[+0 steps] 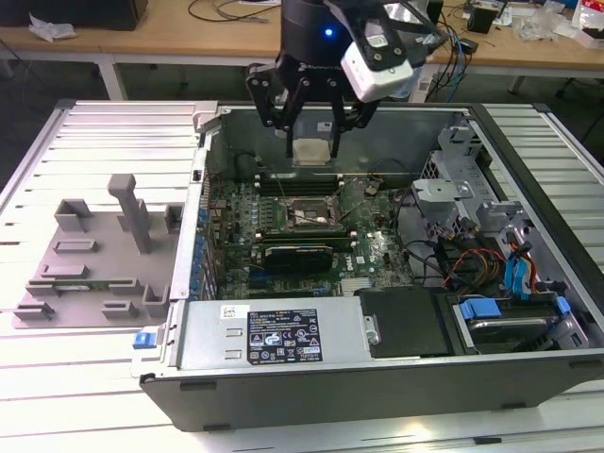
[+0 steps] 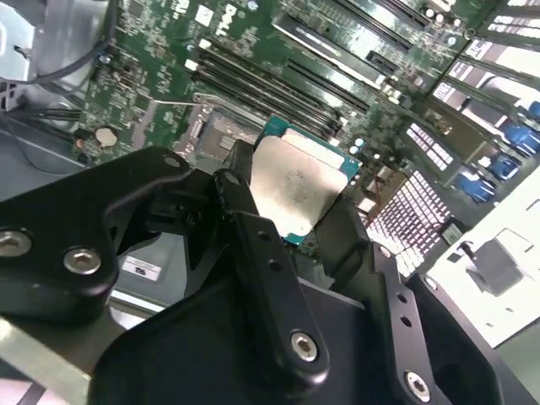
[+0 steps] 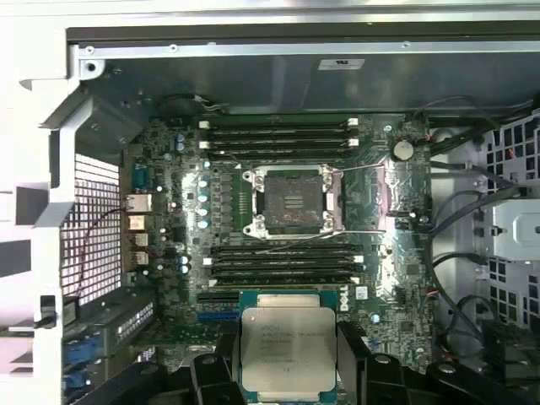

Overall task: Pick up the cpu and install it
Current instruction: 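Pick up the cpu and move it towards the insertion slot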

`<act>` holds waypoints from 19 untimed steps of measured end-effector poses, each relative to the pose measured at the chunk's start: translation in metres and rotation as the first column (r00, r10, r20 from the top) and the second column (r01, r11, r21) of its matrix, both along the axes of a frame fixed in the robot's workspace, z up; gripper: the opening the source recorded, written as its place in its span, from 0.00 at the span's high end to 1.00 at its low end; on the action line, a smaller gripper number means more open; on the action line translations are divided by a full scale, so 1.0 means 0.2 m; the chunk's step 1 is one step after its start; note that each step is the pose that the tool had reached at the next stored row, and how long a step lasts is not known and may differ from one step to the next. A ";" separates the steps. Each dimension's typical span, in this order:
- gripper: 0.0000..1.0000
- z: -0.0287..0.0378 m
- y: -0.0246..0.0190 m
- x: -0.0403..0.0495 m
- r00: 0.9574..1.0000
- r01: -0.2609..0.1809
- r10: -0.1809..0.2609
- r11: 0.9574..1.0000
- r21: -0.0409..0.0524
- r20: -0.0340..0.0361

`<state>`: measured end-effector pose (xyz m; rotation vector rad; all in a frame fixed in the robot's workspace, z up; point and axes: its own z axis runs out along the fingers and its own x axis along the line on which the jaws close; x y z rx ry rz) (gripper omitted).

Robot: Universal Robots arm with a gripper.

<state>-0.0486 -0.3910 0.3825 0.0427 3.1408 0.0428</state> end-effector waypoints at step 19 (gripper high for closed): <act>0.45 -0.053 0.000 0.037 1.000 0.000 0.000 1.000 0.000 0.000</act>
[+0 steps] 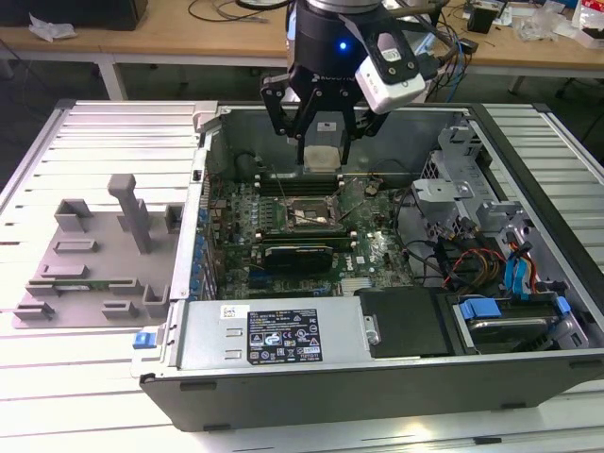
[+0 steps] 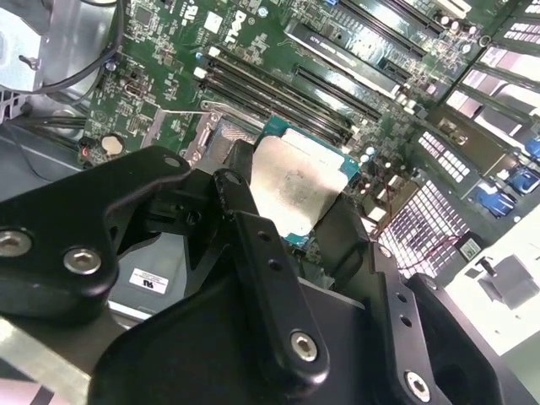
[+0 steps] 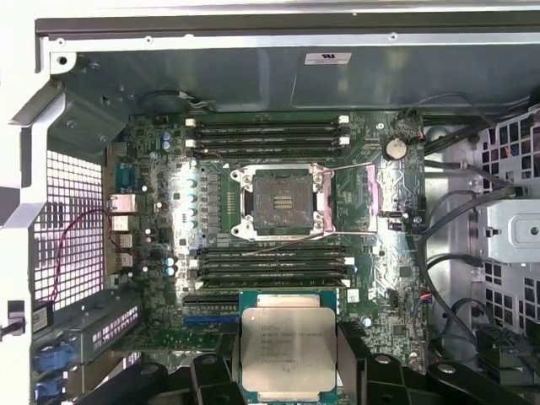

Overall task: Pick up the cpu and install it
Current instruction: 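Pick up the cpu and move it towards the insertion slot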

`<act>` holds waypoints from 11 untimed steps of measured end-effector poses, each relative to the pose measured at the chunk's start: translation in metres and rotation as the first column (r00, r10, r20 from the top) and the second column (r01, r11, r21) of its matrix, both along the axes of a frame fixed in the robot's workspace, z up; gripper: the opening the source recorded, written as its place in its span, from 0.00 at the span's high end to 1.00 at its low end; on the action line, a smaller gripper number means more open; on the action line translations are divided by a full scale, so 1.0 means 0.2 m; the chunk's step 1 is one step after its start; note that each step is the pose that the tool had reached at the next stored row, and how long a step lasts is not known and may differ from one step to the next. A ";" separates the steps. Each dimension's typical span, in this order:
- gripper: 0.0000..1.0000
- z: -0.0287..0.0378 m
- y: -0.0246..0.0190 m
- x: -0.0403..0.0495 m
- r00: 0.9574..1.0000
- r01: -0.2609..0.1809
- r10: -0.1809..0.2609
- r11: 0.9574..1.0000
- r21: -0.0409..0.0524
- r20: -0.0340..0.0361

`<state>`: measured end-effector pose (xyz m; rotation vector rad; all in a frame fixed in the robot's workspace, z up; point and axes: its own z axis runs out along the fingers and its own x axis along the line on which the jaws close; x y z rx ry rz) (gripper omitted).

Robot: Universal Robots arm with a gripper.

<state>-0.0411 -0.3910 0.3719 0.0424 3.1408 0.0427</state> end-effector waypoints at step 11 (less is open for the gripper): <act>0.45 -0.032 0.000 0.002 1.000 0.000 0.000 1.000 0.000 0.000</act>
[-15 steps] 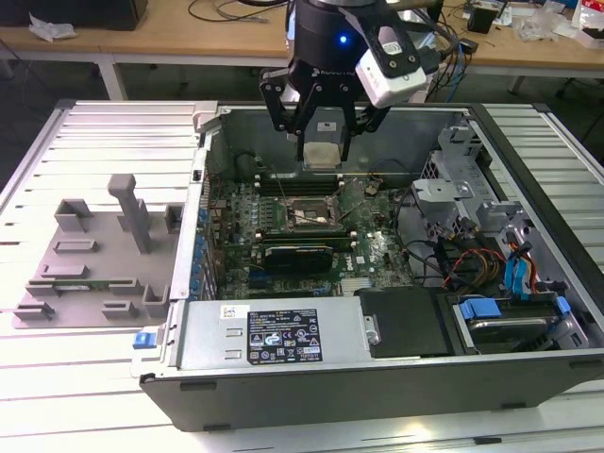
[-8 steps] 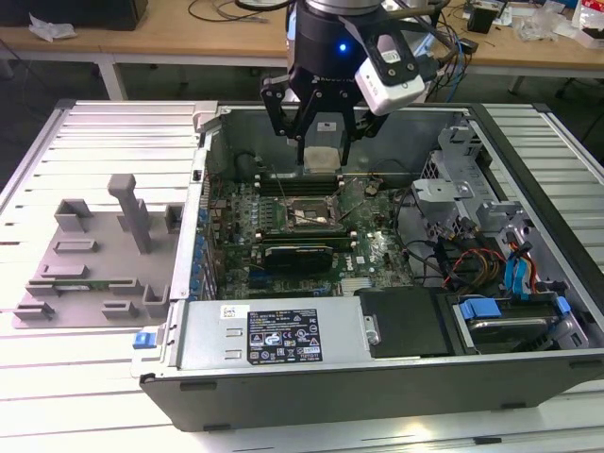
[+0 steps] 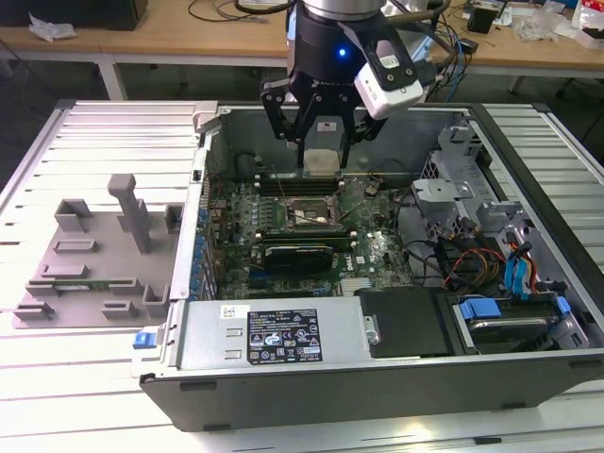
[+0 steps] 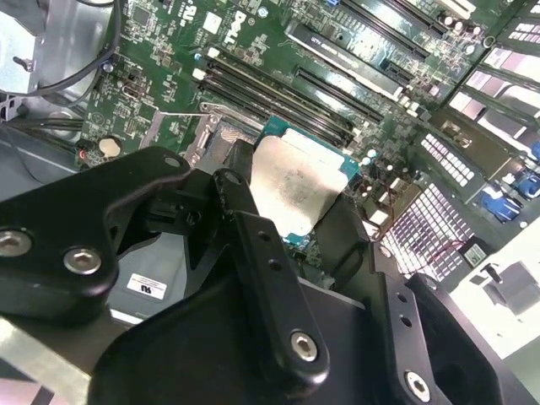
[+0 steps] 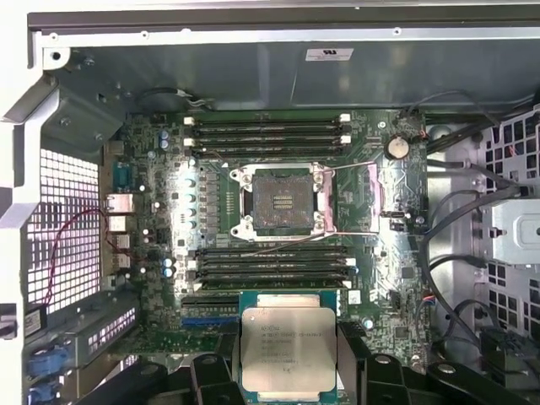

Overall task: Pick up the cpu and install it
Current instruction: 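Pick up the cpu and move it towards the insertion slot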

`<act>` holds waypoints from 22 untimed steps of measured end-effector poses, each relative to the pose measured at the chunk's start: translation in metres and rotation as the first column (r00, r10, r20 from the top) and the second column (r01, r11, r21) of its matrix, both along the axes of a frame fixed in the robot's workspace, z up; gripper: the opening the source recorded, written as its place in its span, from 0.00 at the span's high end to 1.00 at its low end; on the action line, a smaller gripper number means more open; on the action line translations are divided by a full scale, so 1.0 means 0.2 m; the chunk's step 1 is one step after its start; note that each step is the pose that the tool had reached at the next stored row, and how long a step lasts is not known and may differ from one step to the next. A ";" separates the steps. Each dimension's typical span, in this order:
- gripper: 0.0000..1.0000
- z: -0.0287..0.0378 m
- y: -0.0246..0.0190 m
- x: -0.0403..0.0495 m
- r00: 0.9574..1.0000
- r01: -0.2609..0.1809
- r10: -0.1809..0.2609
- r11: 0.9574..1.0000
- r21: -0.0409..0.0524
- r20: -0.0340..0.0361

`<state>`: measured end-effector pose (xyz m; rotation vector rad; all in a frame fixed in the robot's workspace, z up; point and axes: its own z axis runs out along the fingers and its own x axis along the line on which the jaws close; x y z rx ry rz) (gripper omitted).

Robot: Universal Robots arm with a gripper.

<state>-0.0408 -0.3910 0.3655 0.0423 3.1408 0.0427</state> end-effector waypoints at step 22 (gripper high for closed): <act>0.45 -0.160 0.048 0.014 1.000 0.000 0.000 1.000 0.000 0.000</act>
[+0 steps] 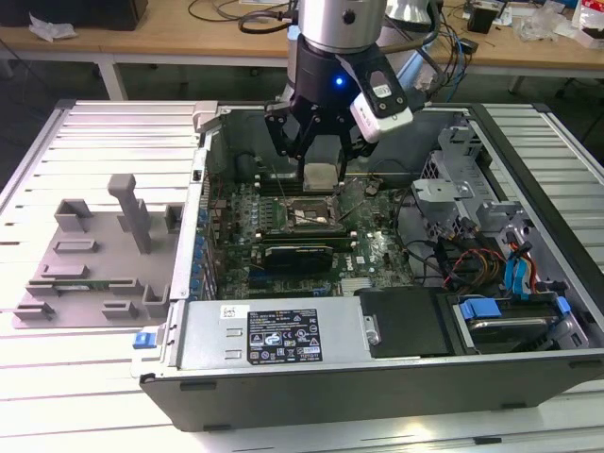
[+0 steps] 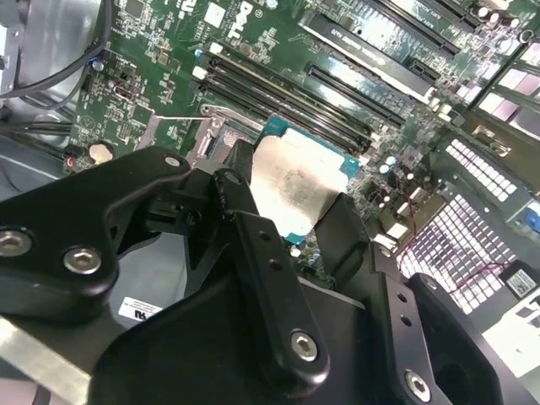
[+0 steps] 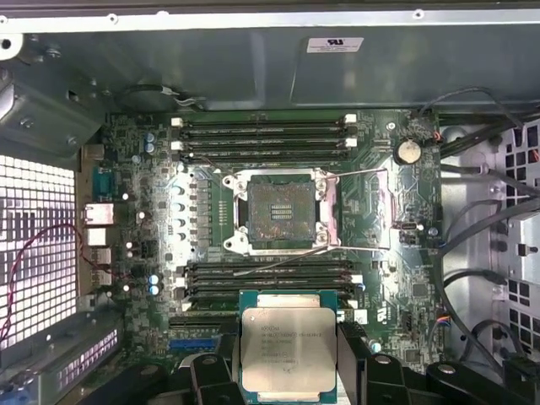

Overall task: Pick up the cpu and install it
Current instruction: 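Pick up the cpu and move it towards the insertion slot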

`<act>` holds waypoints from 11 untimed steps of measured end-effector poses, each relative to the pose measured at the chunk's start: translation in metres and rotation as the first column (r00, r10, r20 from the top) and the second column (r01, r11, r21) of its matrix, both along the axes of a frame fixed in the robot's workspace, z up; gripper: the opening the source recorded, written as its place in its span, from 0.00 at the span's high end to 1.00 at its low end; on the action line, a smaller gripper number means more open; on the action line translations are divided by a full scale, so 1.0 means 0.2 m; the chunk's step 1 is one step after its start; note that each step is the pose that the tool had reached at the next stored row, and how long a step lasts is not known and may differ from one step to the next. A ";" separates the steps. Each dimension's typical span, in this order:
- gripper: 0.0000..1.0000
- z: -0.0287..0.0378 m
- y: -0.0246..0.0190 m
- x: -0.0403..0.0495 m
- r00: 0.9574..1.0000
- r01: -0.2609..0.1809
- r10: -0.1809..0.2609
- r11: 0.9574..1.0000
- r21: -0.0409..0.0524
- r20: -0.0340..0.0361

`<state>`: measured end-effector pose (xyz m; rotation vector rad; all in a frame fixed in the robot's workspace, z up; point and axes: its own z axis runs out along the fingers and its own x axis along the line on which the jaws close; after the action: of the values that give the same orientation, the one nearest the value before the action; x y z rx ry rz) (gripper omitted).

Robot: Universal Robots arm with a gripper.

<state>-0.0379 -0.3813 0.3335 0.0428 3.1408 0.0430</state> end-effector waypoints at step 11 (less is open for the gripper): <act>0.45 -0.110 0.075 0.001 1.000 0.000 0.000 1.000 0.005 0.000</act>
<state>-0.0378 -0.3662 0.3116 0.0423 3.1407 0.0510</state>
